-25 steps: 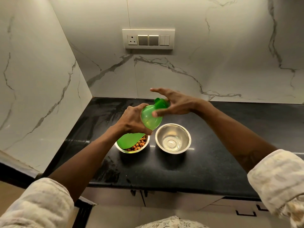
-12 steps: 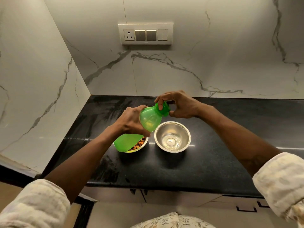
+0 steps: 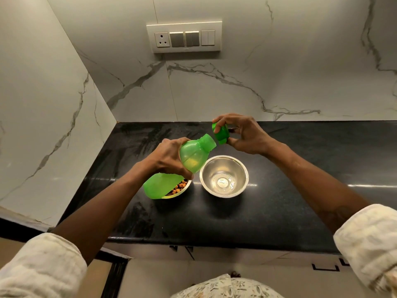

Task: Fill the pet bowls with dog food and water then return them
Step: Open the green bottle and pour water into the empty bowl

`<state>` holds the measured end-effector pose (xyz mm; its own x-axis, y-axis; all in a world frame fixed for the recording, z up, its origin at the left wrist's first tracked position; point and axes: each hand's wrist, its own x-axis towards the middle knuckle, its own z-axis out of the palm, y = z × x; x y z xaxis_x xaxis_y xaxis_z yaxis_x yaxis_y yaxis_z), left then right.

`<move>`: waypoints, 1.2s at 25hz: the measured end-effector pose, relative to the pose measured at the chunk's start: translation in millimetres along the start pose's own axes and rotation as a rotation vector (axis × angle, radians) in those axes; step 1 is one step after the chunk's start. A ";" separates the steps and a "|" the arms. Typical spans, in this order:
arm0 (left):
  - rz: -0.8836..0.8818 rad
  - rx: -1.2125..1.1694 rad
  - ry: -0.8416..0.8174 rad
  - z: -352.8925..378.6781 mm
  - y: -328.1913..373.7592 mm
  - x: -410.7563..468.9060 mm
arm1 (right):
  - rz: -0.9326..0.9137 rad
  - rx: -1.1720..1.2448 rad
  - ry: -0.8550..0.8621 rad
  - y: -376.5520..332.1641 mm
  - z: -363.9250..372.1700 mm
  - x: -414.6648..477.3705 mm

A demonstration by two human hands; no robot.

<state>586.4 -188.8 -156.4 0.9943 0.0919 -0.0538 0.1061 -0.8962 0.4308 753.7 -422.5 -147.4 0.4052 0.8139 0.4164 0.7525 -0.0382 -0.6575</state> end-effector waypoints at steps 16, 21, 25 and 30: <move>-0.086 0.421 -0.198 24.9 12.4 7.1 | 0.261 0.069 -0.045 43.2 12.6 -39.3; -0.088 0.455 -0.240 27.0 16.9 10.2 | 0.283 0.069 -0.055 48.7 10.7 -42.5; -0.088 0.466 -0.272 26.0 19.5 11.7 | 0.289 0.060 -0.057 51.2 9.7 -44.0; -0.102 0.497 -0.292 25.8 20.0 10.0 | 0.299 0.062 -0.064 52.8 10.3 -45.7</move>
<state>598.3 -217.0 -171.6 0.9282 0.1282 -0.3492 0.1142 -0.9916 -0.0605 769.6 -455.8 -207.7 0.5686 0.8069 0.1599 0.5712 -0.2475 -0.7826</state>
